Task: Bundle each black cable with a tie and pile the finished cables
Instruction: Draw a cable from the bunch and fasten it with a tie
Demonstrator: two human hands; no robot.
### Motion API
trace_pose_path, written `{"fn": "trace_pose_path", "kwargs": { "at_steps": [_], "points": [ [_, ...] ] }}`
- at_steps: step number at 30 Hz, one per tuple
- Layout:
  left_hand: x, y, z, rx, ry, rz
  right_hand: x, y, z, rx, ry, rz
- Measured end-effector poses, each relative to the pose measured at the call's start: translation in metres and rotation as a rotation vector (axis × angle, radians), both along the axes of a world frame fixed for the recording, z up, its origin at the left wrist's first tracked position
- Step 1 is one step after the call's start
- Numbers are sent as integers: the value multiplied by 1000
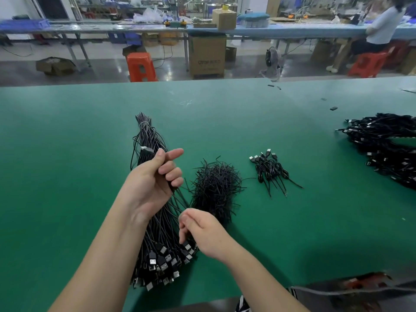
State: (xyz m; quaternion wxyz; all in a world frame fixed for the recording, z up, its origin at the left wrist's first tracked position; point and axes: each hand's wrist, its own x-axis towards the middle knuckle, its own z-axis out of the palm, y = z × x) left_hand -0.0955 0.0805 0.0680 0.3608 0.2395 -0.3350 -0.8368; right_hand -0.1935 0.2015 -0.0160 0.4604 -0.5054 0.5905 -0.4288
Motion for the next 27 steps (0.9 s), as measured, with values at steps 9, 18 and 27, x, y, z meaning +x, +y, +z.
{"fn": "trace_pose_path", "kwargs": {
  "at_steps": [9,18,27],
  "points": [
    [-3,13,5,-249,-146,-161,-26,-2,21,-120,-703,26],
    [-17,38,5,-282,-143,-337,-23,-6,31,-232,-575,-175],
    [-16,36,11,-543,-643,-512,-10,1,17,-172,-449,-343]
  ]
}}
